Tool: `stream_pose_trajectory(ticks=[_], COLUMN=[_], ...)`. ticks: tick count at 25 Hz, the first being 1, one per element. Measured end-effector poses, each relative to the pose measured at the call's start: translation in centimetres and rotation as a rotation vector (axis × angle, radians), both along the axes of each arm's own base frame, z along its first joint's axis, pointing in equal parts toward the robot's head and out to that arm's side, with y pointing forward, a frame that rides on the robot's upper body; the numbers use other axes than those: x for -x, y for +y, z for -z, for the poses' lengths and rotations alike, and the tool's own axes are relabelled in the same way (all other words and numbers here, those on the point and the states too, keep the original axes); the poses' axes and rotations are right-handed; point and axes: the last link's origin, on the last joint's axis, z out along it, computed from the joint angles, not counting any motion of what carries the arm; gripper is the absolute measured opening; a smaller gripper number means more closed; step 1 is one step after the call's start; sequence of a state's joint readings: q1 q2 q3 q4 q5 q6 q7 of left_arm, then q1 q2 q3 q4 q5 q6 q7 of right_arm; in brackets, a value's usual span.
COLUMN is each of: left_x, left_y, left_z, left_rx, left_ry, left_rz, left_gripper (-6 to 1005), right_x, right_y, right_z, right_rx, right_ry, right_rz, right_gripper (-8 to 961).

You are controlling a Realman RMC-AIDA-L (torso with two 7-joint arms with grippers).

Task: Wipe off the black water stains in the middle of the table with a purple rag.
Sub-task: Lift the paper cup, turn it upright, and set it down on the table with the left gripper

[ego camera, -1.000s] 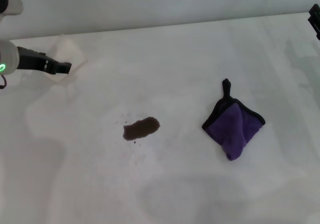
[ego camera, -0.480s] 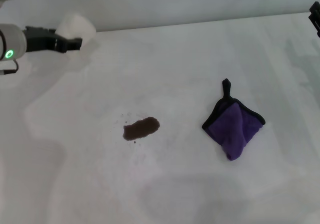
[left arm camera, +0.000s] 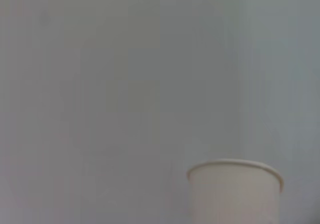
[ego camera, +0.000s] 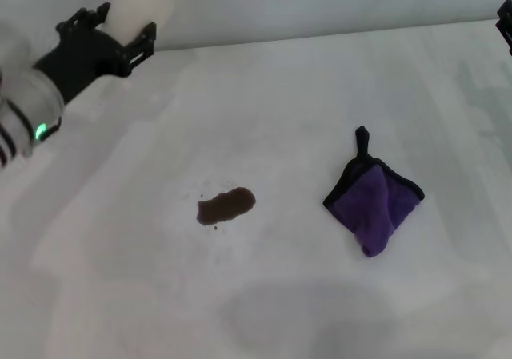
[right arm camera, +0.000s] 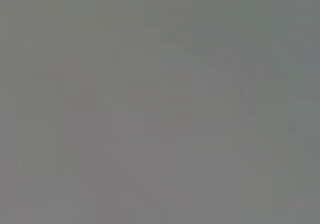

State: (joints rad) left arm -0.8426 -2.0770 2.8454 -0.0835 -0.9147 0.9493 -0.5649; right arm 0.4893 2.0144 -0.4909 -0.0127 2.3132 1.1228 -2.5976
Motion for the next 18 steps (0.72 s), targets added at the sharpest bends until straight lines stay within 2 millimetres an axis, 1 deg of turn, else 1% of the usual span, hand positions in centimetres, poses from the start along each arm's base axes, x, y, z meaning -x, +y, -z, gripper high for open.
stream_pose_trajectory(ticks=[2,3,7,9,14,18], left_x=[0.6,0.7,1.4,1.8,2.8,3.7], left_y=[-1.8,-2.4,-5.1,-6.3,-8.6,-9.6], left_z=[0.4,0.5,0.9,1.0,2.6,3.9], left_rx=[-0.096,-0.132,-0.279,-0.320,-0.287,-0.230], left_ry=[-0.018,-0.015,-0.042,-0.062,-0.116,-0.111], left_rz=[0.040,0.053,0.046,0.029,-0.058,-0.134], left_gripper=[751,751,751,751,751,751], right_x=[0.1,0.1,0.2,0.2,0.3,0.3], right_y=[0.1,0.1,0.3,0.3,0.3,0.2], right_z=[0.0,-0.1,-0.3,-0.4,-0.3,0.0], right_rx=[-0.001,-0.001,-0.006,-0.008,-0.007,0.009], right_ry=[-0.004,-0.006,-0.016,-0.018,-0.013,-0.020], right_rz=[-0.002,-0.003,-0.008,-0.010,-0.013,-0.020], right_gripper=[794,794,795,794,794,795])
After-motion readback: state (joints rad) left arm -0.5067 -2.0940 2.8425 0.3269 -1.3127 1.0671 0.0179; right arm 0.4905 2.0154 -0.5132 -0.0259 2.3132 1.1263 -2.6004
